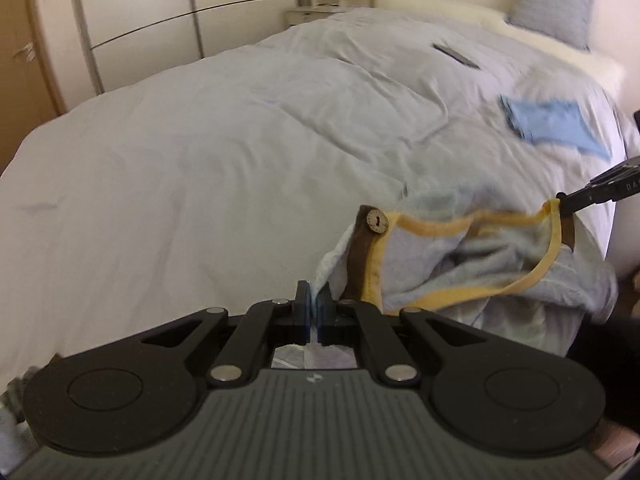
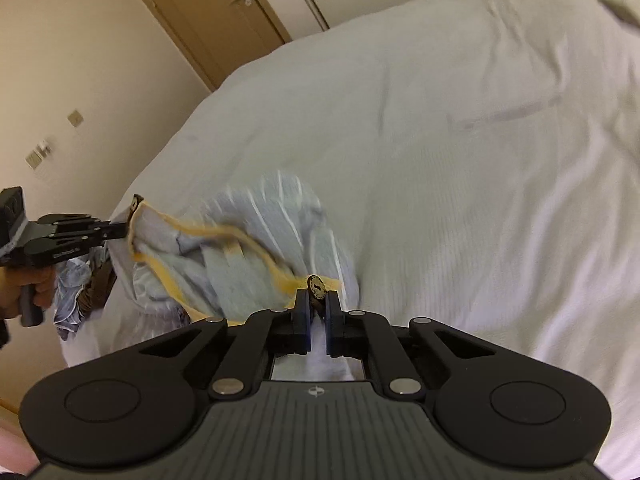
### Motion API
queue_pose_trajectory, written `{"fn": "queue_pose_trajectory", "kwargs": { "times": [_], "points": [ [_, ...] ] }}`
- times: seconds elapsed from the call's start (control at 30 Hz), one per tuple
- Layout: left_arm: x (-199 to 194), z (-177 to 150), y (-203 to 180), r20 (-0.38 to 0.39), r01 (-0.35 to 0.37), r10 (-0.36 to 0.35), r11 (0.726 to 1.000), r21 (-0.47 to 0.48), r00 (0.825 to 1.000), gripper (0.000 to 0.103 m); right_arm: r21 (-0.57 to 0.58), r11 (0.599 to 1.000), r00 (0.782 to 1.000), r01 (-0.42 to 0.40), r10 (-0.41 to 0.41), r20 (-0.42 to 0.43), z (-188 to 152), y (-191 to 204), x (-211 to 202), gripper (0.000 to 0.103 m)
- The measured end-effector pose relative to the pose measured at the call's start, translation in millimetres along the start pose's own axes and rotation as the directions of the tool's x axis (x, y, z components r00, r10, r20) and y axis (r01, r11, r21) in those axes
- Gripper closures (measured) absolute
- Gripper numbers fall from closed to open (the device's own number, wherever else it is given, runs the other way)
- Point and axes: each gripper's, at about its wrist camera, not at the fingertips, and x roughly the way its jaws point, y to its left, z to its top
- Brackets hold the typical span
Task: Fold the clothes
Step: 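Pull the striped T-shirt out of the pile with both grippers, then lift the striped T-shirt up with both grippers and shake it open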
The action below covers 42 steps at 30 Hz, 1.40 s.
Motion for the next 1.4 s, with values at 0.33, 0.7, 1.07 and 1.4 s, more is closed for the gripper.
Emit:
{"fn": "queue_pose_trajectory", "kwargs": {
  "times": [0.33,0.7,1.07,1.4],
  "points": [
    [-100,115,14,0.129,-0.004,0.002,1.000,0.015,0.992,0.102,-0.154,0.971,0.975,0.185,-0.162,0.154,131,87,-120,0.098],
    [-195,228,6,0.329,-0.003,-0.032,0.994,0.106,0.944,0.102,-0.198,0.911,0.849,0.361,-0.233,0.475,214,166,-241,0.099],
    [-251,336,15,0.516,-0.019,-0.050,0.992,0.127,0.855,0.102,-0.219,0.846,0.622,0.486,-0.158,0.767,293,207,-341,0.100],
    [-165,439,22,0.517,-0.119,0.064,0.990,0.074,0.853,0.102,-0.313,0.824,0.592,0.473,-0.035,0.805,422,112,-315,0.100]
  ]
}}
